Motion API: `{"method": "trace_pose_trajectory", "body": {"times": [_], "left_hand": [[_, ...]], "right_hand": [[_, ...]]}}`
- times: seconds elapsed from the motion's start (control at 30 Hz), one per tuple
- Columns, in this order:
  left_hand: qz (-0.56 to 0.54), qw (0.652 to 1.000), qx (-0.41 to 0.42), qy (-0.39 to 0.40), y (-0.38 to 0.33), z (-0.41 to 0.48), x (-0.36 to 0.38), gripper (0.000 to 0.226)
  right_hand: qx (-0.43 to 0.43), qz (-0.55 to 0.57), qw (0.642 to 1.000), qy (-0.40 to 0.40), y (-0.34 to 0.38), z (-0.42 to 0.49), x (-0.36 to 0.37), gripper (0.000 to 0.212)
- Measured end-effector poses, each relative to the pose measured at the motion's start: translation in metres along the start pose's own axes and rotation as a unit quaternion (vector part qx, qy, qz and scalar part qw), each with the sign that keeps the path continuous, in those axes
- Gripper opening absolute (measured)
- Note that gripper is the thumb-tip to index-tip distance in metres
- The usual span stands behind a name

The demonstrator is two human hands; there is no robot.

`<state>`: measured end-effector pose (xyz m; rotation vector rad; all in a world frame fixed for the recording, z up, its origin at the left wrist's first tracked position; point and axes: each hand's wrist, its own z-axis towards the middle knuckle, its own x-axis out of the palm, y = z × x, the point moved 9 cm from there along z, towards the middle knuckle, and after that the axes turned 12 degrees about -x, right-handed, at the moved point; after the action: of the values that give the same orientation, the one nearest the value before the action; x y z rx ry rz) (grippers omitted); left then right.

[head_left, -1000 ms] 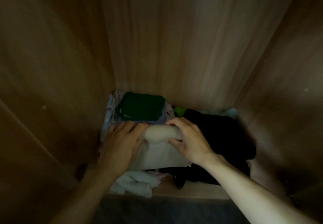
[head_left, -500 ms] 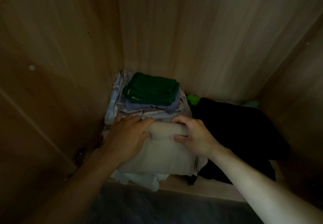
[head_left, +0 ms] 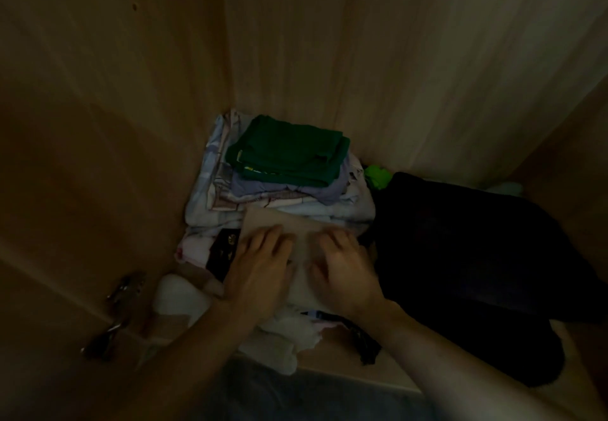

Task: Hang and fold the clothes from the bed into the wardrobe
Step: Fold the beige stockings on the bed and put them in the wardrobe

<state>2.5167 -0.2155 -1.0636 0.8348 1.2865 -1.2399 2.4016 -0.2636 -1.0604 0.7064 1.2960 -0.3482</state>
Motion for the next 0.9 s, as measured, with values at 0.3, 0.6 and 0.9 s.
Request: {"method": "trace_pose_trajectory", "body": {"times": [0.3, 0.6, 0.9], "left_hand": [[-0.038, 0.998, -0.007, 0.040, 0.024, -0.006, 0.039, 0.062], [0.016, 0.988, -0.029, 0.153, 0.029, -0.010, 0.058, 0.074], [0.041, 0.989, 0.032, 0.137, -0.050, -0.060, -0.194, 0.068]], "right_hand": [[-0.004, -0.005, 1.000, -0.009, -0.005, -0.014, 0.042, 0.069], [0.020, 0.003, 0.996, 0.085, -0.005, -0.018, 0.049, 0.072], [0.039, 0.072, 0.996, 0.045, 0.068, -0.078, -0.196, 0.071]]}}
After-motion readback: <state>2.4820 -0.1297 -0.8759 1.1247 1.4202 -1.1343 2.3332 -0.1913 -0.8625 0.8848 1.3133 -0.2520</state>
